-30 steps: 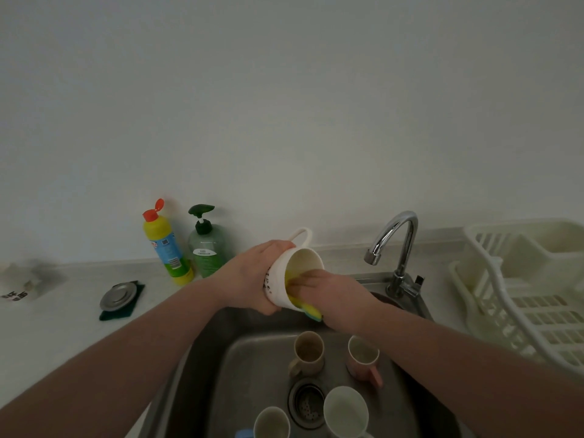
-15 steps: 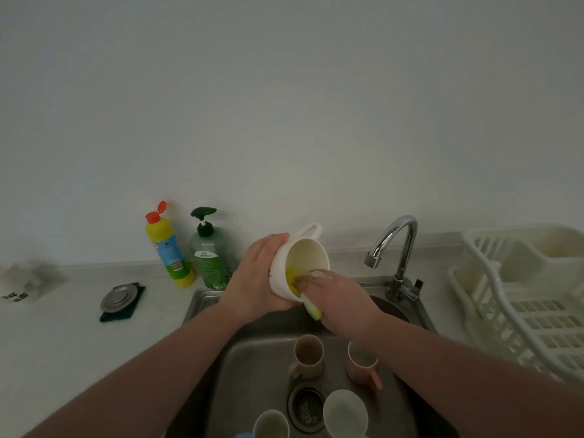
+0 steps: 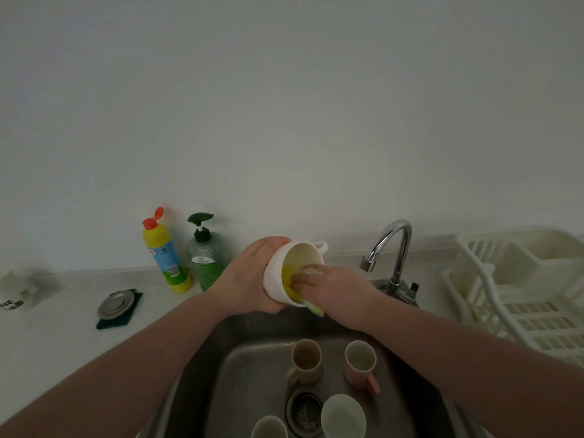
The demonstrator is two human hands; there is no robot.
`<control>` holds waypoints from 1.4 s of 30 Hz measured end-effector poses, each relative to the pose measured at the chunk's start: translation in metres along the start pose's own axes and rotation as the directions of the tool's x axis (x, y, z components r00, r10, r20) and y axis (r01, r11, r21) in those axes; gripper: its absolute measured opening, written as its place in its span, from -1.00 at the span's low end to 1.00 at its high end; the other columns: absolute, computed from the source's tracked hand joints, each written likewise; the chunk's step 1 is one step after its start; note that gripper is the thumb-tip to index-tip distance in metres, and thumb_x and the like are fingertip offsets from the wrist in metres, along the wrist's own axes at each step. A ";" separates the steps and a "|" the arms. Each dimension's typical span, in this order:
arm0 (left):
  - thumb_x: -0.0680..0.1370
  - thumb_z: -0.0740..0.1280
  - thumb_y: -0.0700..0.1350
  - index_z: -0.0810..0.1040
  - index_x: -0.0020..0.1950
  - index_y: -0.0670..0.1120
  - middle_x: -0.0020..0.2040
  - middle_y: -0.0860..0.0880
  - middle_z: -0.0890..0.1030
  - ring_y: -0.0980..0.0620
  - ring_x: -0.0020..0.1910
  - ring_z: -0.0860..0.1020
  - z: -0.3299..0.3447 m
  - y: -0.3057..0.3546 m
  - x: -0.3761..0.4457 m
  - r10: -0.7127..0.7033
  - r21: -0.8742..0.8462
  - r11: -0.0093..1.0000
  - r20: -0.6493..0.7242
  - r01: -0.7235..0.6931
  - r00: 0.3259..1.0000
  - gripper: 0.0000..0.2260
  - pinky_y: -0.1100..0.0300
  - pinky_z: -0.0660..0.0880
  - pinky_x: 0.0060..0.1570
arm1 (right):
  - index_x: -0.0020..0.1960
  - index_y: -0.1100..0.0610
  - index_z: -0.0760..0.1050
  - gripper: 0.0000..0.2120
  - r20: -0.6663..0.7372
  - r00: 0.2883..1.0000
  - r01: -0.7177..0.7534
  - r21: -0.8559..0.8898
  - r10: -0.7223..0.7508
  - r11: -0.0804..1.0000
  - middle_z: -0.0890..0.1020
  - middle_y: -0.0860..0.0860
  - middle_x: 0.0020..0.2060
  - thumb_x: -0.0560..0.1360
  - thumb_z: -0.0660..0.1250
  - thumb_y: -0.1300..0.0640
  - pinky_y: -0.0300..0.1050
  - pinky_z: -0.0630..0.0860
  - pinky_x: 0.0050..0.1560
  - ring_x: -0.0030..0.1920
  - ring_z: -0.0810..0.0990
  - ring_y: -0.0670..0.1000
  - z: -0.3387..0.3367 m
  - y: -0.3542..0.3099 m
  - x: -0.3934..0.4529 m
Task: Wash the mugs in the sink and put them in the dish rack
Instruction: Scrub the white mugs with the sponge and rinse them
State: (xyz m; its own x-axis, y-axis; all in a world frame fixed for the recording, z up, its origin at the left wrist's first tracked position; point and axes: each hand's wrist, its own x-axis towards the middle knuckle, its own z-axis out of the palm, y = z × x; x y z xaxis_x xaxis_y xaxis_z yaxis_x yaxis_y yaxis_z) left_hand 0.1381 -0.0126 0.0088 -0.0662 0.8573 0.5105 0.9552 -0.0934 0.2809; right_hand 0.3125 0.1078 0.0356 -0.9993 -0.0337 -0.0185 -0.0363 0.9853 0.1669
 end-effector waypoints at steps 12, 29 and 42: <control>0.11 0.63 0.07 0.26 0.37 -0.08 0.25 -0.06 0.47 0.04 0.24 0.42 -0.002 -0.007 0.005 0.030 0.057 0.998 0.010 -0.031 0.999 -0.06 0.11 0.41 0.25 | 0.42 0.07 0.24 -0.50 0.005 0.980 -0.186 0.362 0.198 0.913 0.49 0.09 0.26 0.53 0.28 0.24 -0.07 0.49 0.17 0.18 0.52 0.10 0.012 -0.020 0.012; 0.16 0.52 0.17 0.28 0.38 -0.02 0.24 0.13 0.39 0.23 0.21 0.37 -0.007 -0.001 0.007 -0.008 -0.089 0.996 0.154 0.022 0.988 -0.13 0.56 0.25 0.22 | 0.34 0.08 0.34 -0.62 0.029 0.964 -0.248 0.450 0.264 0.858 0.54 0.08 0.14 0.54 0.28 0.21 -0.21 0.47 0.02 0.06 0.55 0.05 0.018 -0.026 0.009; 0.14 0.57 0.16 0.20 0.37 0.22 0.29 0.23 0.38 0.15 0.26 0.44 -0.002 0.004 0.006 -0.089 -0.226 0.959 0.323 0.168 0.942 -0.10 0.27 0.47 0.19 | 0.10 0.07 0.62 -0.38 -0.151 0.985 0.097 0.070 -0.085 0.993 0.67 -0.02 0.06 0.06 0.65 0.21 -0.10 0.65 -0.19 0.05 0.65 0.04 0.030 0.009 -0.017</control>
State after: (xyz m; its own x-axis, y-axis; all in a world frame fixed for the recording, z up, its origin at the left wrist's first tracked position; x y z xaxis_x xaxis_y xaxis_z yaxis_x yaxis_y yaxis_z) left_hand 0.1407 -0.0089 0.0144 -0.0542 0.9797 0.1932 0.8400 -0.0599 0.5393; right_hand 0.3294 0.1226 0.0075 -0.9829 -0.1426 0.1163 -0.1320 0.9867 0.0947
